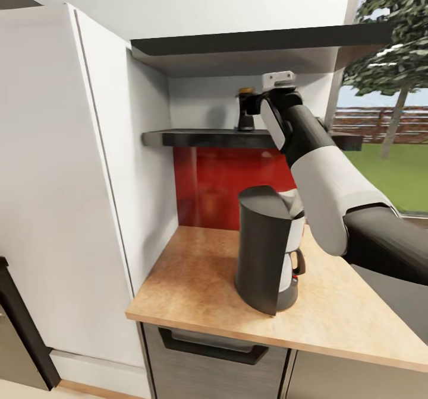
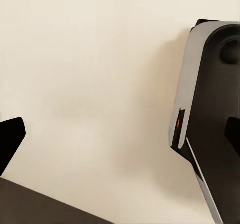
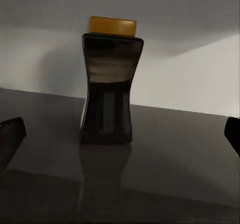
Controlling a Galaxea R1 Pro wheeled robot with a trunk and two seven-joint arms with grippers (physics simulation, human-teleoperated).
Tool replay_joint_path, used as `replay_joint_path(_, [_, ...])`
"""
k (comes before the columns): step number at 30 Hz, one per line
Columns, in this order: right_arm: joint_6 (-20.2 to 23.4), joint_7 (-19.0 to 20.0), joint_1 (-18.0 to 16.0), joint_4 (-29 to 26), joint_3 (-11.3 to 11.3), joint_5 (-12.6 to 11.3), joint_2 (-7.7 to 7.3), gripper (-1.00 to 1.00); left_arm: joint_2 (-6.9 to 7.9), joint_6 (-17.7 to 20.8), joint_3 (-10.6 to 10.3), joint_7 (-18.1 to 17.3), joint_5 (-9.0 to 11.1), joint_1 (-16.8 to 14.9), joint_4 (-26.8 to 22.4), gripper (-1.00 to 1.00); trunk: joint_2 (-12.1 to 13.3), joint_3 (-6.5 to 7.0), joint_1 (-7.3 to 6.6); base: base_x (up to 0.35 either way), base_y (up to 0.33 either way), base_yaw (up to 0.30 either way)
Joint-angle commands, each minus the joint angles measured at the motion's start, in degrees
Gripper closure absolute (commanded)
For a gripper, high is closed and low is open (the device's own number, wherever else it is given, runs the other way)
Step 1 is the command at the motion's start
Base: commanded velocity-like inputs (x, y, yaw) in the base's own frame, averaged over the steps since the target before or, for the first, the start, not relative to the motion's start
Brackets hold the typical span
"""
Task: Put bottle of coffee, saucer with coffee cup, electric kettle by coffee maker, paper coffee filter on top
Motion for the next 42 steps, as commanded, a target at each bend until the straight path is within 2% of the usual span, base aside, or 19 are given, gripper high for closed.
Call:
replay_joint_path(1, [0.2, -1.4, 0.0, 0.2, 0.2, -0.8, 0.00, -1.00, -0.01, -0.1, 0.0, 0.0, 0.5, 0.0, -0.1, -1.00, 0.0, -0.01, 0.02, 0.000, 0.289, 0.000])
replay_joint_path(3, [0.2, -3.1, 0.0, 1.1, 0.2, -1.8, 0.00, -1.00, 0.06, -0.1, 0.0, 0.0, 0.5, 0.0, -0.1, -1.00, 0.0, -0.01, 0.02, 0.038, 0.297, 0.000])
replay_joint_path(12, [0.1, -3.5, 0.0, 1.2, 0.2, -1.9, 0.00, -1.00, -0.07, -0.2, -0.1, 0.0, 0.5, 0.0, -0.1, -1.00, 0.0, -0.01, 0.02, 0.094, 0.166, 0.000])
replay_joint_path(25, [0.1, -3.6, 0.0, 1.0, 0.2, -1.9, 0.00, -1.00, -0.12, -0.2, -0.1, 0.0, 0.5, 0.0, 0.0, -1.00, 0.0, -0.01, 0.02, 0.210, -0.023, 0.000])
replay_joint_path(42, [0.1, -3.6, 0.0, 0.9, 0.2, -1.8, 0.00, -1.00, -0.12, -0.1, -0.1, 0.0, 0.5, 0.0, 0.1, -1.00, 0.0, -0.01, 0.02, 0.089, -0.048, 0.000])
